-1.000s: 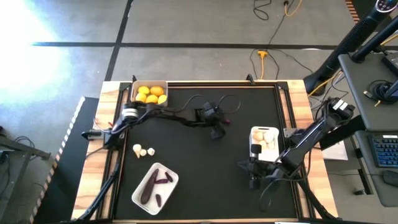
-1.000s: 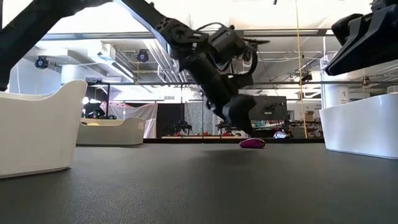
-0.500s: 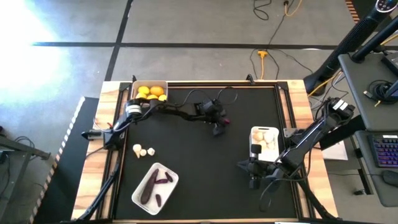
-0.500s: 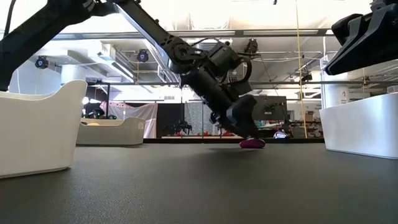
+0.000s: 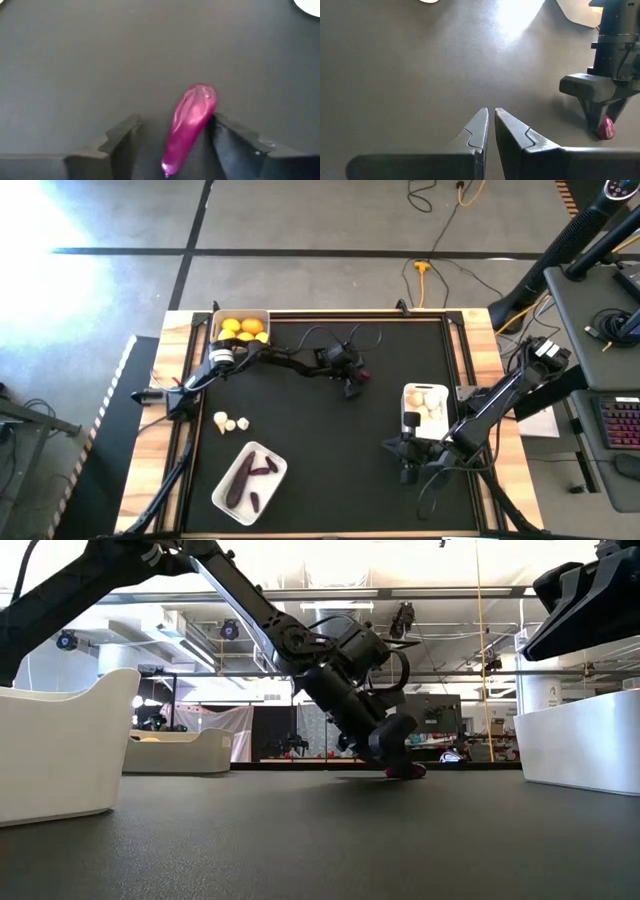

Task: Sort produce into baskets
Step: Put the eggplant into the bottom left white bin

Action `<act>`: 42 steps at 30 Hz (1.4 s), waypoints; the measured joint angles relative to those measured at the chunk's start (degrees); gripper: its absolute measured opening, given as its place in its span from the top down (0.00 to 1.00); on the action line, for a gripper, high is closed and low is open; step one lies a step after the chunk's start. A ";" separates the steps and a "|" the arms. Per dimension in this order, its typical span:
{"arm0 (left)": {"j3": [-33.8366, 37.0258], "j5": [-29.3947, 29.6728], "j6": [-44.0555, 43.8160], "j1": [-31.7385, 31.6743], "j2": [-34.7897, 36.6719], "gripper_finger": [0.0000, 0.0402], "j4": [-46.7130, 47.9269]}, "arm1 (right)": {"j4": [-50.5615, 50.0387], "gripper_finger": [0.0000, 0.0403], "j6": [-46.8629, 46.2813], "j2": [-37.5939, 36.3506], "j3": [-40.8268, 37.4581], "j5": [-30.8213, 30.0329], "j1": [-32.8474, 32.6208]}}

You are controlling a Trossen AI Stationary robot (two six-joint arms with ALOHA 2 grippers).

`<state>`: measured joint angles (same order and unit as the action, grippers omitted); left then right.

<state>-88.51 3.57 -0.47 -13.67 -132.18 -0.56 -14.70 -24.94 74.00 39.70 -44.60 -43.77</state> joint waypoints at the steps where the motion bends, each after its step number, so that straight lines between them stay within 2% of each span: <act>1: 0.00 0.02 -0.09 0.00 -0.02 0.48 0.03 | 0.01 0.93 0.01 0.00 0.00 0.00 0.00; 6: 0.00 -0.43 -6.43 0.06 0.75 0.70 1.30 | -0.05 0.93 0.03 0.00 -0.15 -0.01 0.00; 10: -2.25 -2.36 -7.15 0.56 3.03 0.92 8.61 | -0.04 0.93 0.03 0.00 -0.73 -0.03 0.00; 11: -3.58 -2.66 -7.13 0.83 3.80 0.95 11.57 | -0.02 0.93 0.03 0.00 -0.90 -0.02 0.00; 16: -14.48 -2.58 -5.36 3.60 7.56 0.93 34.97 | -0.14 0.93 -0.37 0.00 -2.15 -0.02 0.00; 20: -27.22 -2.65 -5.23 8.62 8.05 0.96 58.07 | -0.21 0.93 -1.41 0.02 -2.92 -0.02 0.00; 26: -43.72 -2.61 -16.24 17.84 8.26 0.96 89.76 | -0.04 0.93 -4.38 0.02 -3.02 -0.02 0.00; 27: -45.30 -2.46 -19.21 19.65 8.28 0.96 91.73 | -0.05 0.93 -4.82 0.00 -3.04 -0.02 0.00; 32: -45.90 -3.79 -28.64 31.27 12.51 0.96 86.41 | 0.18 0.93 -7.13 0.21 -3.27 0.00 0.00; 35: -45.76 -0.67 -36.22 38.72 13.20 0.96 91.20 | 0.15 0.93 -8.36 0.27 -3.50 -0.01 0.02; 42: -44.31 5.96 -50.87 52.37 13.35 0.96 90.62 | 0.97 0.93 -8.45 1.25 -3.56 -0.73 0.45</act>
<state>-132.82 9.54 -51.34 38.70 -118.83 90.06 -13.74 -33.39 75.25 36.14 -45.33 -43.31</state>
